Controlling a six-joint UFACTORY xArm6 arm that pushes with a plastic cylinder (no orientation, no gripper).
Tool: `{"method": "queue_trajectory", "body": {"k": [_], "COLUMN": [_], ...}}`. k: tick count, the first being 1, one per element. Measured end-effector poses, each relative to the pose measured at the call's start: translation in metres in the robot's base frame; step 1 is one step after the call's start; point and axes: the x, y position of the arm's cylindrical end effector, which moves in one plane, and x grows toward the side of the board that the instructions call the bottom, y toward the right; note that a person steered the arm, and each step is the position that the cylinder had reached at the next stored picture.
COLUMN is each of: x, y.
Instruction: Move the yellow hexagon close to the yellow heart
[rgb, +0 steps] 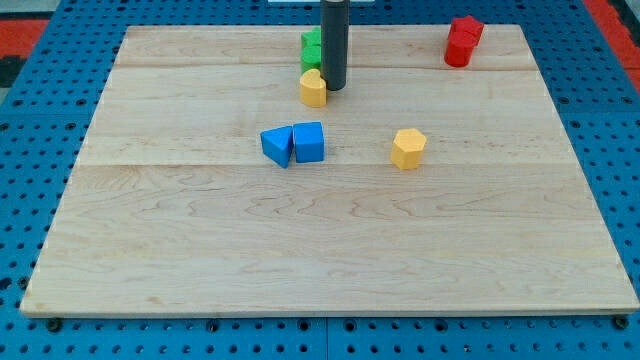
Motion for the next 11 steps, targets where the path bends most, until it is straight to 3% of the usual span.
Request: {"method": "queue_trajectory", "body": {"k": [1,2,4,6,8,9,11], "x": [0.027,0.097,0.167,0.15,0.139,0.116,0.136], "y": [0.034,0.048,0.022,-0.011,0.134,0.105,0.085]}}
